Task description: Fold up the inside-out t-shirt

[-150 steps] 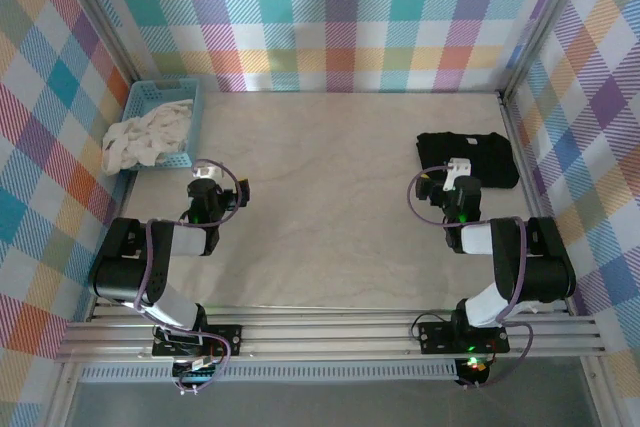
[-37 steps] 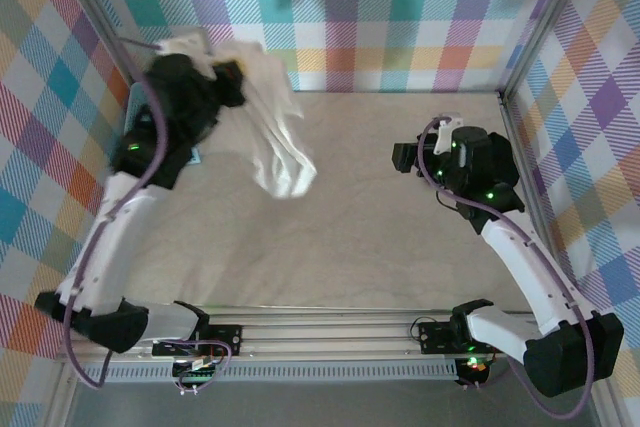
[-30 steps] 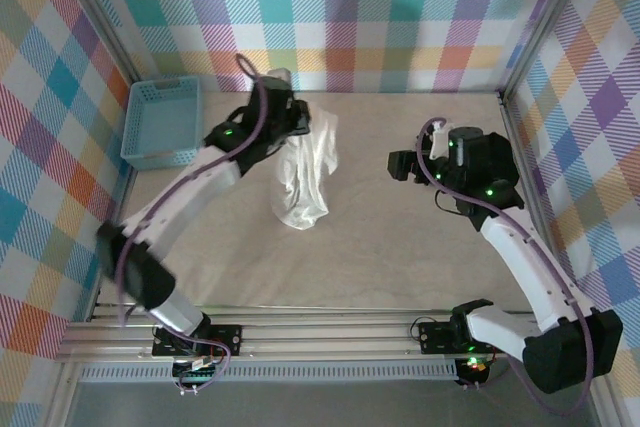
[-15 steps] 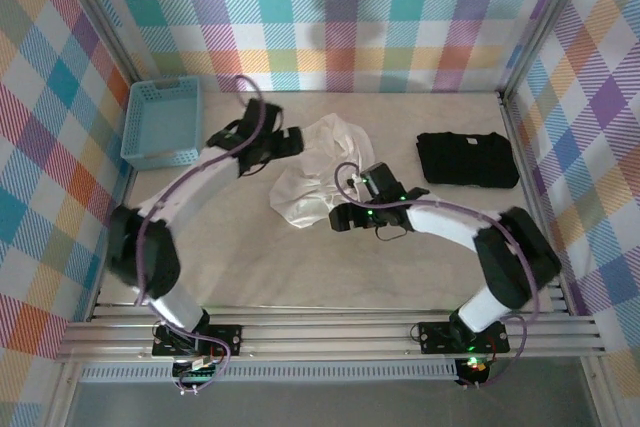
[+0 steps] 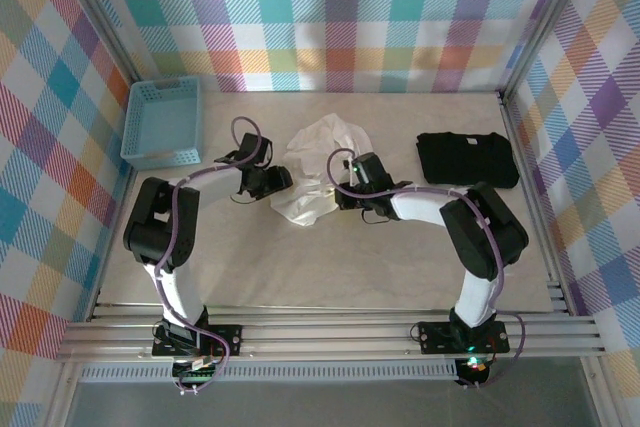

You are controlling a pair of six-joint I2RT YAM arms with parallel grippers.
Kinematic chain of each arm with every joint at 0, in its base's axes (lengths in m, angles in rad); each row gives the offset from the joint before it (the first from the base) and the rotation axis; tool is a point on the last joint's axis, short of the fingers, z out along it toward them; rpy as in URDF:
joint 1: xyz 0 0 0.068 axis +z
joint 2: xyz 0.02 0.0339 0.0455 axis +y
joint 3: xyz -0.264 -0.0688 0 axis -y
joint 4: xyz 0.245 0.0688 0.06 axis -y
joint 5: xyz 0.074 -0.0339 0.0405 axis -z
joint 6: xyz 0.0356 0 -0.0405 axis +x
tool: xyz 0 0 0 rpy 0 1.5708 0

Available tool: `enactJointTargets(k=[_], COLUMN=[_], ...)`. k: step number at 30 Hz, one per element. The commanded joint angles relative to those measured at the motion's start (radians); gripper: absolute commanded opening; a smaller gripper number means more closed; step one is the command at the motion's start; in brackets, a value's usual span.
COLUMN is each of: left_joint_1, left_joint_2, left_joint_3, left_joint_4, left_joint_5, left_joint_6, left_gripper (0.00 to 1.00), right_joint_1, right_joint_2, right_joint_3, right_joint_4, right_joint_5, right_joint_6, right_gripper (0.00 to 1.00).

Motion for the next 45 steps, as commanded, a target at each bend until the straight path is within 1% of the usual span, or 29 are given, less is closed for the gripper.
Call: enactJointTargets(k=[1,3,4,5,9,12,15,17,19,23,26,28,30,33,34,36,38,40,41,42,43,44,45], left_joint_1=[-0.004,-0.004,-0.004,-0.004,-0.004,-0.008,-0.035,-0.065,-0.087,-0.091,-0.091,-0.091,-0.09,-0.09,-0.089,-0.065,-0.017,0.039,0.058,0.072,0.078,0.079,0.078], left_joint_2=[0.024,0.002,-0.021,-0.062,-0.255,-0.426,-0.565,-0.622,-0.647,-0.647,-0.65,-0.651,-0.646,-0.621,-0.604,-0.531,-0.411,-0.233,-0.147,-0.053,0.027,0.074,0.086], left_joint_3=[0.041,0.049,0.05,0.052,0.078,0.133,0.214,0.276,0.334,0.446,0.481,0.478,0.457,0.406,0.394,0.393,0.428,0.534,0.621,0.726,0.813,0.857,0.848], left_joint_4=[0.059,0.071,0.076,0.079,0.085,0.103,0.116,0.112,0.094,0.006,-0.015,-0.019,-0.038,-0.041,-0.041,-0.066,-0.074,-0.11,-0.165,-0.248,-0.327,-0.378,-0.395], left_joint_5=[0.065,0.092,0.102,0.109,0.148,0.142,0.071,0.021,-0.013,-0.076,-0.087,-0.084,-0.115,-0.201,-0.246,-0.359,-0.456,-0.497,-0.495,-0.489,-0.48,-0.477,-0.468], left_joint_6=[0.004,0.002,0.001,-0.003,-0.035,-0.069,-0.06,-0.026,0.018,0.078,0.094,0.098,0.098,0.115,0.128,0.154,0.159,0.152,0.153,0.158,0.172,0.183,0.187], left_gripper=[0.35,0.18,0.08,0.0,0.0,0.0,0.0,0.0,0.0,0.0,0.0,0.0,0.0,0.0,0.0,0.0,0.0,0.0,0.0,0.09,0.23,0.38,0.53], right_joint_1=[-0.021,-0.034,-0.042,-0.051,-0.074,-0.079,-0.082,-0.081,-0.083,-0.082,-0.082,-0.082,-0.082,-0.082,-0.082,-0.082,-0.082,-0.085,-0.089,-0.095,-0.101,-0.106,-0.11], right_joint_2=[-0.061,-0.126,-0.159,-0.2,-0.349,-0.444,-0.522,-0.551,-0.554,-0.537,-0.533,-0.523,-0.502,-0.441,-0.414,-0.331,-0.227,-0.078,-0.018,0.051,0.105,0.136,0.152], right_joint_3=[0.039,0.045,0.051,0.064,0.164,0.29,0.404,0.46,0.52,0.623,0.653,0.658,0.642,0.617,0.612,0.615,0.635,0.727,0.782,0.844,0.893,0.915,0.914], right_joint_4=[0.019,-0.006,-0.023,-0.048,-0.172,-0.271,-0.3,-0.296,-0.305,-0.352,-0.367,-0.381,-0.392,-0.42,-0.428,-0.439,-0.438,-0.51,-0.554,-0.605,-0.653,-0.683,-0.7], right_joint_5=[0.009,0.008,0.005,0.0,-0.035,-0.032,-0.02,-0.032,-0.05,-0.045,-0.04,-0.026,-0.003,0.043,0.058,0.097,0.109,0.155,0.176,0.21,0.237,0.249,0.265], right_joint_6=[-0.043,-0.087,-0.108,-0.129,-0.235,-0.307,-0.336,-0.341,-0.344,-0.363,-0.374,-0.375,-0.371,-0.365,-0.363,-0.354,-0.338,-0.331,-0.336,-0.343,-0.355,-0.367,-0.375], right_gripper=[0.0,0.0,0.0,0.0,0.0,0.0,0.0,0.0,0.0,0.0,0.0,0.0,0.0,0.0,0.0,0.0,0.0,0.01,0.07,0.17,0.28,0.38,0.48])
